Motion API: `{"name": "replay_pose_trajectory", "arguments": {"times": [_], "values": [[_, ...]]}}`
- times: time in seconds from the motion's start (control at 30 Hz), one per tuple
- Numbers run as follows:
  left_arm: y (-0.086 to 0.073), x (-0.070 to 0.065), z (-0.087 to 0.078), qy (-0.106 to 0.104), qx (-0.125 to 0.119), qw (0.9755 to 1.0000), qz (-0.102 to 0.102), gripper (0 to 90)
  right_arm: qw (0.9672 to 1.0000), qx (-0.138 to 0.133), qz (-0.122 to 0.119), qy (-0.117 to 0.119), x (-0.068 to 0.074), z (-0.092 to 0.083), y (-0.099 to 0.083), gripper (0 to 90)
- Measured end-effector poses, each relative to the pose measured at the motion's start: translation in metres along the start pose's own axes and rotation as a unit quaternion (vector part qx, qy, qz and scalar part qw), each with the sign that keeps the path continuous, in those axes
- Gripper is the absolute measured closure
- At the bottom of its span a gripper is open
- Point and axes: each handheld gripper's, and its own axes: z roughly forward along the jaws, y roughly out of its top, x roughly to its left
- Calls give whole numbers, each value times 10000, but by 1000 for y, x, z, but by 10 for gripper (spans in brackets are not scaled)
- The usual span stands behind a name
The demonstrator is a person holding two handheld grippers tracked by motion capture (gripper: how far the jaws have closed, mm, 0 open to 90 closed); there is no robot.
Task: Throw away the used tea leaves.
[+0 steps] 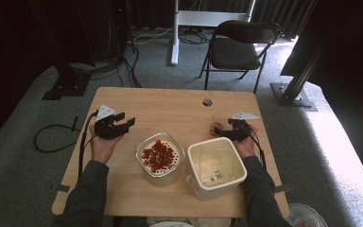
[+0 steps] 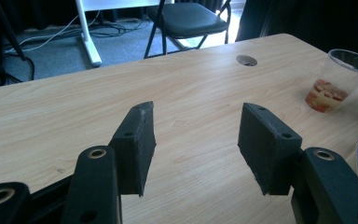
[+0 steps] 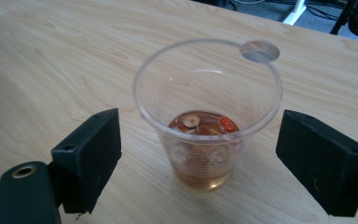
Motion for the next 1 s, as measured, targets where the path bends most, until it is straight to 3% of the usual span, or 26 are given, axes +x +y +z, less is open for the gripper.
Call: {"name": "replay_pose_trajectory", "arguments": {"times": [0.1,0.23,0.33,0.57,0.77,1.0], "values": [[-1,0,0,-4,18,10000,-8,467,10000,28,-20,-57,-1,11,-4,147],[-2,0,1,-18,22,10000,-9,467,9994,-280,179,119,-5,18,-5,184],[-1,0,1,-33,19,10000,-21,467,9989,-350,222,199,-6,22,-3,222],[-2,-2,0,-146,-32,9999,40,467,9992,-369,148,58,-6,25,1,331],[-1,-4,-1,-273,-106,9996,41,466,9987,-490,115,14,-10,5,8,343],[5,-11,-5,-499,-200,9984,144,466,9977,-674,-30,70,-15,-40,33,350]]}}
